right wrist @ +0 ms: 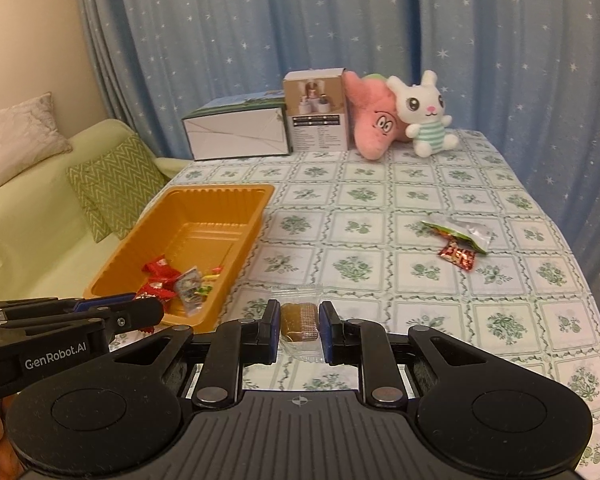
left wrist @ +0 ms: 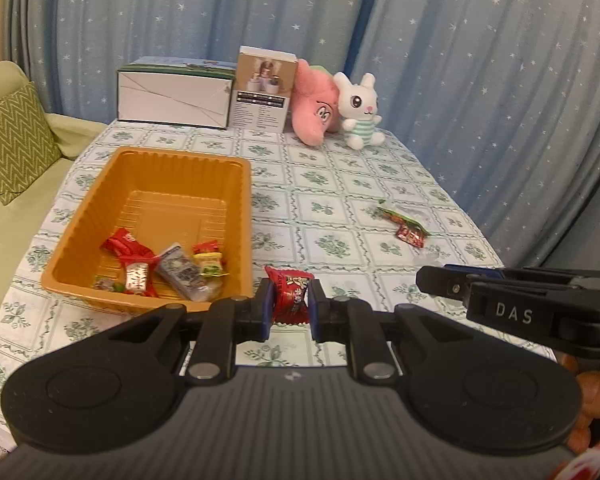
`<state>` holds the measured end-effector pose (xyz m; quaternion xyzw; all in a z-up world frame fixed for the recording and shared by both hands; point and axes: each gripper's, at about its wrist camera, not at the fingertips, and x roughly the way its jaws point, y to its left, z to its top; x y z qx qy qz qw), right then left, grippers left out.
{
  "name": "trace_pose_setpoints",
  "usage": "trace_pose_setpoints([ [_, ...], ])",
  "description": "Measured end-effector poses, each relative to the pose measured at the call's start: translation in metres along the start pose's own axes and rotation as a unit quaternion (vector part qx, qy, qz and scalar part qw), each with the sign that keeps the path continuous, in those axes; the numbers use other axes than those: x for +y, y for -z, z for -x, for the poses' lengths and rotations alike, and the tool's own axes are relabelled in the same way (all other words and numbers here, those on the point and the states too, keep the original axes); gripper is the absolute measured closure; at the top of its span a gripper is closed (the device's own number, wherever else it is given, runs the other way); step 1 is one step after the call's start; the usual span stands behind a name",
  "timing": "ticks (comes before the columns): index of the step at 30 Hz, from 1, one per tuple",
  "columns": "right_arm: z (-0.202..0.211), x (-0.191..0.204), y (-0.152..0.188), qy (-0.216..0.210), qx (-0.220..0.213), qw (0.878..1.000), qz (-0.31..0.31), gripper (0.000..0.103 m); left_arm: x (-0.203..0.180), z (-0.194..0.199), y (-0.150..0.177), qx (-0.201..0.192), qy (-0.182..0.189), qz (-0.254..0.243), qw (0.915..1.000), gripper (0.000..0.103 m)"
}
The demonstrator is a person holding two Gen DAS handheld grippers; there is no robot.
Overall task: Organize snacks
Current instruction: 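Carry both candies over the orange tray and open both tools to release them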
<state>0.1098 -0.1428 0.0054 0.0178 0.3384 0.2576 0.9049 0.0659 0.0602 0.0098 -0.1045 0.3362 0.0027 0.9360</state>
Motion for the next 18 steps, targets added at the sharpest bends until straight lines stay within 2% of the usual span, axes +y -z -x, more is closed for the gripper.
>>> trace_pose_setpoints([
  [18,-0.036,0.052,-0.01,-0.036,0.018,0.998,0.04,0.082,0.056,0.018,-0.017,-0.015,-0.033,0.024,0.9991,0.087],
])
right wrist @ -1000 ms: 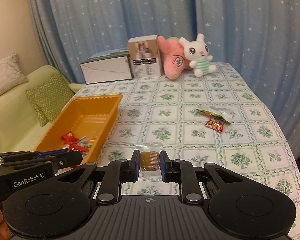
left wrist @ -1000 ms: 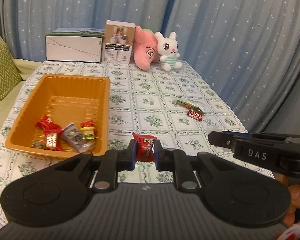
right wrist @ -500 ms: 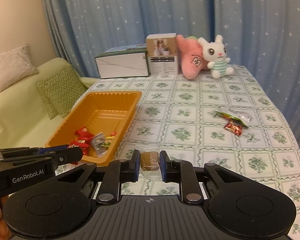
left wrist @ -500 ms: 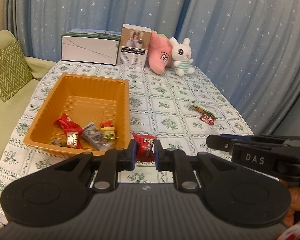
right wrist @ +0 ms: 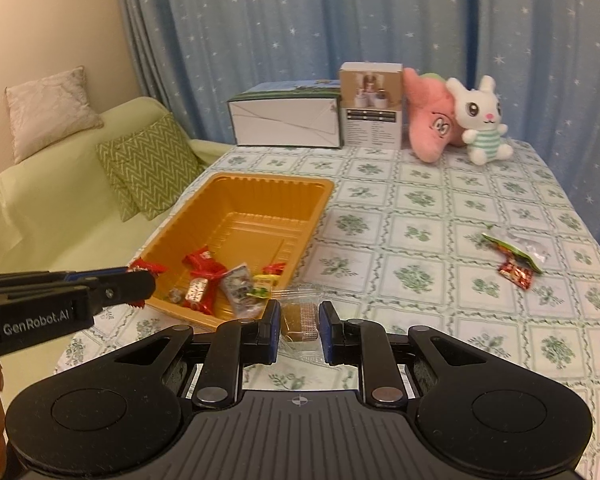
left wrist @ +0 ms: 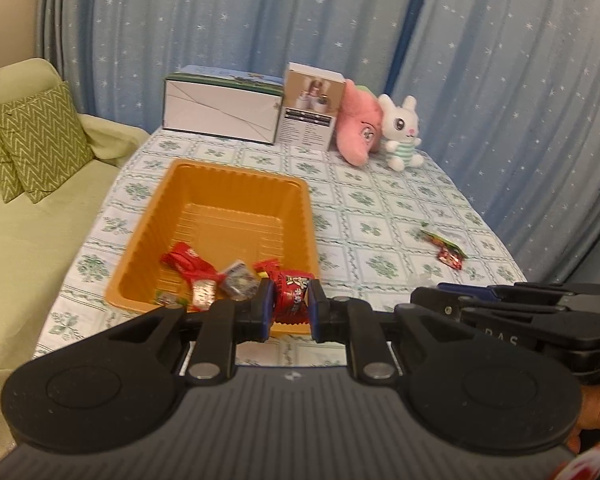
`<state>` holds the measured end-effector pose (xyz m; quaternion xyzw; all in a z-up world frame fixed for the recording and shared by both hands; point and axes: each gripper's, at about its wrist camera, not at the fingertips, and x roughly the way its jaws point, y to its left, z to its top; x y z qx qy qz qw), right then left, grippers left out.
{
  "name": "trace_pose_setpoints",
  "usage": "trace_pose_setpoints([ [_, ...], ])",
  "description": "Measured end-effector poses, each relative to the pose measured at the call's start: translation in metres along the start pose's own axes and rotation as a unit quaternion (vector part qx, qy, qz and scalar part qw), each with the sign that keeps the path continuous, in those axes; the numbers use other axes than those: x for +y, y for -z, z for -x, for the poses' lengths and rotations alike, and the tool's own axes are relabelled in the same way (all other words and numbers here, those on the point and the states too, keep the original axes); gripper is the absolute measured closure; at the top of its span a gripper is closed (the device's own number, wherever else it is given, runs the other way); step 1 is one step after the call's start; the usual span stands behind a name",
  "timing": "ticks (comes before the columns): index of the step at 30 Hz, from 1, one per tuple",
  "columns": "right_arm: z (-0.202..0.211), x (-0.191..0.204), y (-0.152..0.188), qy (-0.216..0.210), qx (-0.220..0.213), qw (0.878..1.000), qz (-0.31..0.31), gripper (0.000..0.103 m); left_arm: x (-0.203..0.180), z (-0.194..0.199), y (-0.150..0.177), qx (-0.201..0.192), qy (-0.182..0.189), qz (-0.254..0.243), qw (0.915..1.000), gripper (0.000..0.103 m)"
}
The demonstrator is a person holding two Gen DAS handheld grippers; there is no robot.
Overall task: Organize snacks
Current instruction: 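Carry both candies over the orange tray and open both tools to release them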
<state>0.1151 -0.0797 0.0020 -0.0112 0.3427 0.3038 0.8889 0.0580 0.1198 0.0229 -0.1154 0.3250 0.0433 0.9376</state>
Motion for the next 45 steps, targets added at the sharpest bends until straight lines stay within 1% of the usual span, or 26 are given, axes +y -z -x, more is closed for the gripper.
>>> trace_pose_setpoints([
  [8,-0.023,0.018,-0.009,-0.015,0.012,1.0,0.015,0.082,0.021,-0.004,-0.011,-0.001,-0.011,0.003,0.9999,0.087],
  [19,-0.058,0.032,-0.03,-0.03,0.016,0.999,0.025,0.082,0.042,-0.027,-0.028,0.011,-0.013,-0.004,0.9998,0.087],
  [34,-0.13,0.026,-0.066,-0.037,0.036,0.999,0.017,0.082,0.076,-0.09,-0.062,0.034,-0.018,-0.016,0.9991,0.087],
  [40,-0.156,0.024,-0.074,-0.037,0.046,0.998,0.018,0.082,0.085,-0.12,-0.07,0.045,-0.015,-0.023,0.9986,0.087],
  [45,-0.171,0.019,-0.078,-0.038,0.05,0.998,0.014,0.082,0.089,-0.137,-0.075,0.051,-0.012,-0.025,0.9983,0.087],
])
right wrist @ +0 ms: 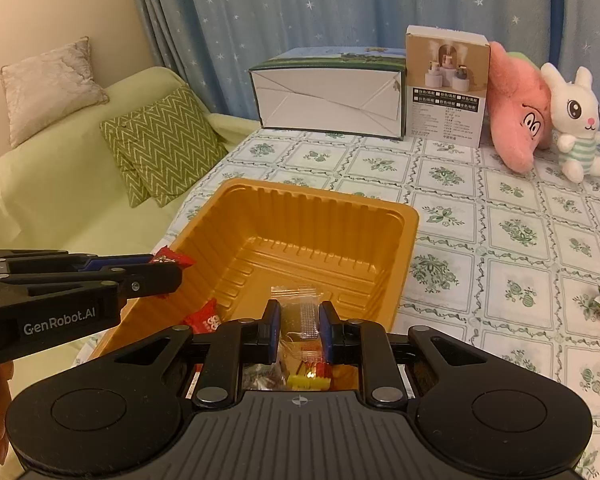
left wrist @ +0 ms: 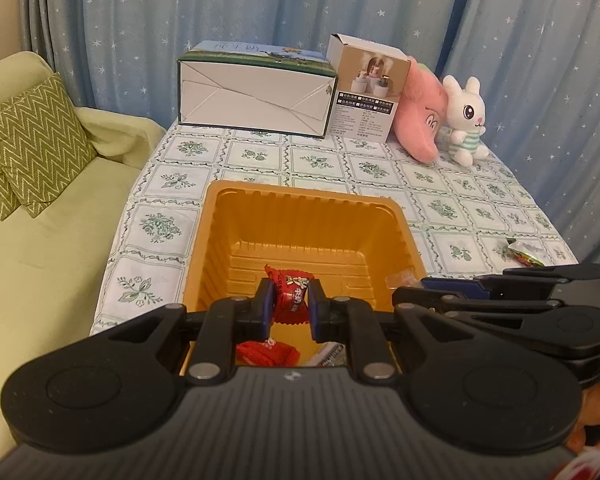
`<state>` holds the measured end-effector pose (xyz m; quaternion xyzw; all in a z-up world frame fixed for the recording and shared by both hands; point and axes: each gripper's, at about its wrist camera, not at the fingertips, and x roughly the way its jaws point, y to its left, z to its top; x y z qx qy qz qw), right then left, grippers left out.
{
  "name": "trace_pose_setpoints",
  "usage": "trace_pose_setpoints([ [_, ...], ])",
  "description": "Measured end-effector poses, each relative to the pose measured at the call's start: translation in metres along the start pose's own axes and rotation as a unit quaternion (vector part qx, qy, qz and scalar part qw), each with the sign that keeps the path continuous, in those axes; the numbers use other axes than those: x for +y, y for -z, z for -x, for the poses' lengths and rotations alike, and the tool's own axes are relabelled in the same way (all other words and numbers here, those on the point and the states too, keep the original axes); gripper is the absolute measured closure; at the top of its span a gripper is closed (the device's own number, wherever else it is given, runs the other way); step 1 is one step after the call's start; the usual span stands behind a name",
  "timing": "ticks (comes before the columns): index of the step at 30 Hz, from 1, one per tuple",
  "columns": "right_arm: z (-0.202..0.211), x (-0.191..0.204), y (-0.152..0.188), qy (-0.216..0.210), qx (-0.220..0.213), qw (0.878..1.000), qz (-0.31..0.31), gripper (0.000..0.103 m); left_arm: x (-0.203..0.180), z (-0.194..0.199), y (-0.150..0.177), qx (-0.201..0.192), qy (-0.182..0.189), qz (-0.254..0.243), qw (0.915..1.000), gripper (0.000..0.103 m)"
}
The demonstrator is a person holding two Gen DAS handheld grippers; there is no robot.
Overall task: Organize snacks
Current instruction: 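Carry both candies over the orange tray and open both tools to release them, then move both open tools back toward the last snacks on the cloth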
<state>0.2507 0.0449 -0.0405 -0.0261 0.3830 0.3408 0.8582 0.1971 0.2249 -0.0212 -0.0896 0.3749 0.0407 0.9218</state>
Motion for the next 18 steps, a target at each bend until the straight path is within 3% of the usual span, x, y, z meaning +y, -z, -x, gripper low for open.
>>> trace_pose_setpoints([
  [4,-0.007,-0.004,-0.002,0.0,0.002,1.0,-0.005,0.082,0.004,-0.014,-0.003,0.008,0.009,0.006,0.9999,0.086],
  [7,-0.009,-0.007,-0.002,0.0,0.004,1.0,-0.007,0.082,0.007,-0.017,-0.003,0.011,0.008,0.007,0.9999,0.072],
  [18,-0.011,-0.008,0.001,-0.006,0.006,1.0,-0.018,0.082,0.018,0.012,0.007,-0.01,-0.013,0.021,0.9996,0.062],
])
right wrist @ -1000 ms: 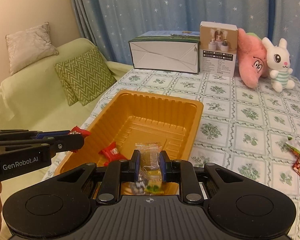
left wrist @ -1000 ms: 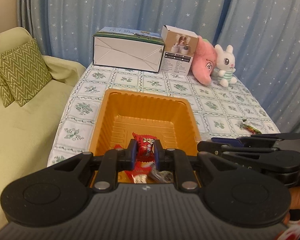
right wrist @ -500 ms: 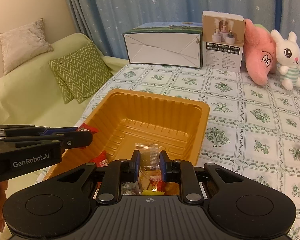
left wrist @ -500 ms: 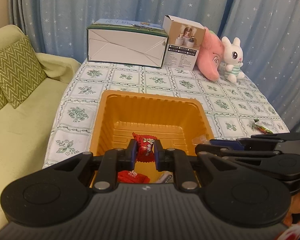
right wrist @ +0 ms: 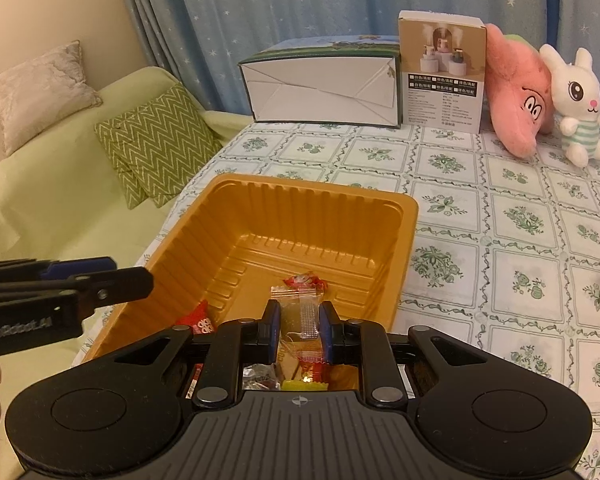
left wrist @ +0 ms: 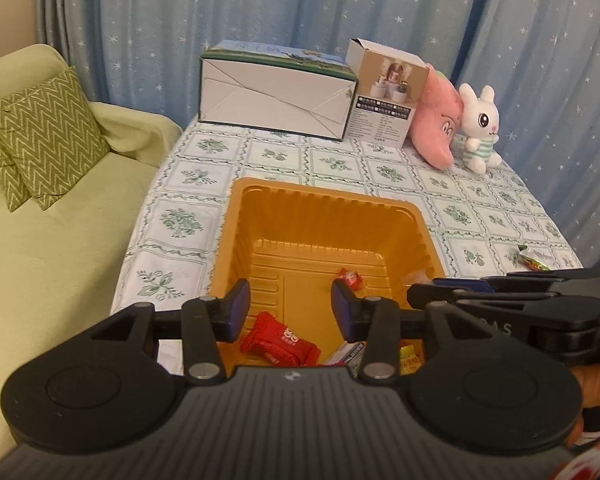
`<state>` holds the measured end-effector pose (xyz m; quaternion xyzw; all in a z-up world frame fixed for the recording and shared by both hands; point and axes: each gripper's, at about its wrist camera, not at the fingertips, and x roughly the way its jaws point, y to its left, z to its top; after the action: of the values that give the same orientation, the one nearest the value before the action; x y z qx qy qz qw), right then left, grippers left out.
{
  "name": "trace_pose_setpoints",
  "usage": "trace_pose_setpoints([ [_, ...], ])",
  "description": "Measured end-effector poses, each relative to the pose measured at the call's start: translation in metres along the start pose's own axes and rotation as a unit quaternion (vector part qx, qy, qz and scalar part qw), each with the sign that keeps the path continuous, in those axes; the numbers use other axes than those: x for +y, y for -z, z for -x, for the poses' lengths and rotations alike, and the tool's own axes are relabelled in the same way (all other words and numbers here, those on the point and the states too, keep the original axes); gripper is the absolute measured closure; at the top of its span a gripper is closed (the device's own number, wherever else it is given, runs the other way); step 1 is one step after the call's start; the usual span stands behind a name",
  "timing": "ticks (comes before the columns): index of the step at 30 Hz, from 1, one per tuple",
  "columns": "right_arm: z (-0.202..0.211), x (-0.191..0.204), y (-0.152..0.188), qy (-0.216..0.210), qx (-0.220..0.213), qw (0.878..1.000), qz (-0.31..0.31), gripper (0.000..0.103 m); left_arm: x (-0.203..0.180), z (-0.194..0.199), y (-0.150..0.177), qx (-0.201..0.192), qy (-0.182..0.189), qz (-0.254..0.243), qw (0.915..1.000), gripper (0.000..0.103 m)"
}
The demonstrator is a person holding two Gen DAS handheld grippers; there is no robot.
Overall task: Organize snacks
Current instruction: 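Move both open tools back toward the last snacks on the cloth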
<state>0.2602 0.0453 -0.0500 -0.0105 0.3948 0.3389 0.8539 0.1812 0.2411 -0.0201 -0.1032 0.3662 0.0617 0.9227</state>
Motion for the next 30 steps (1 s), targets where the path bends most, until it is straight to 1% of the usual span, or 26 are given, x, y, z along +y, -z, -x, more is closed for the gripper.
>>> trace_pose_setpoints([
  [1,0.0,0.001,-0.001,-0.002,-0.001,1.0,0.0,0.082,0.001,0.003,0.001,-0.003,-0.002,0.003,1.0,0.058],
  [2,-0.001,0.003,-0.001,-0.004,-0.001,1.0,0.0,0.082,0.002,0.006,0.001,-0.005,-0.003,0.005,1.0,0.053],
  [8,-0.002,0.005,-0.007,-0.018,-0.006,1.0,0.0,0.082,0.004,0.023,0.004,-0.014,-0.02,0.003,0.9997,0.04],
  [9,0.0,0.005,-0.007,-0.017,-0.01,1.0,0.0,0.076,0.004,0.026,0.004,-0.016,-0.021,0.003,0.9997,0.04],
  [10,0.002,0.004,-0.007,-0.015,-0.013,1.0,0.0,0.067,0.004,0.029,0.005,-0.017,-0.023,0.002,0.9996,0.038],
  [11,0.006,0.002,-0.006,-0.013,-0.016,1.0,-0.003,0.05,0.004,0.033,0.007,-0.018,-0.026,0.001,0.9995,0.038],
  [12,0.01,-0.001,-0.005,-0.011,-0.021,1.0,-0.009,0.041,0.003,0.036,0.008,-0.02,-0.028,0.001,0.9994,0.037],
  [16,0.036,-0.015,0.003,0.006,-0.028,0.999,-0.035,0.041,-0.002,0.053,0.014,-0.029,-0.031,0.006,0.9991,0.034],
  [20,0.065,-0.027,0.02,0.031,-0.028,0.997,-0.063,0.041,-0.015,0.07,0.022,-0.034,-0.032,0.002,0.9989,0.031],
  [24,0.094,-0.034,0.035,0.048,-0.027,0.996,-0.074,0.041,-0.032,0.088,0.031,-0.04,-0.033,-0.002,0.9986,0.026],
  [25,0.101,-0.035,0.039,0.051,-0.027,0.995,-0.075,0.041,-0.036,0.092,0.033,-0.041,-0.033,-0.004,0.9986,0.023],
  [30,0.135,-0.039,0.057,0.062,-0.027,0.994,-0.083,0.041,-0.056,0.112,0.045,-0.044,-0.027,-0.009,0.9986,0.018],
])
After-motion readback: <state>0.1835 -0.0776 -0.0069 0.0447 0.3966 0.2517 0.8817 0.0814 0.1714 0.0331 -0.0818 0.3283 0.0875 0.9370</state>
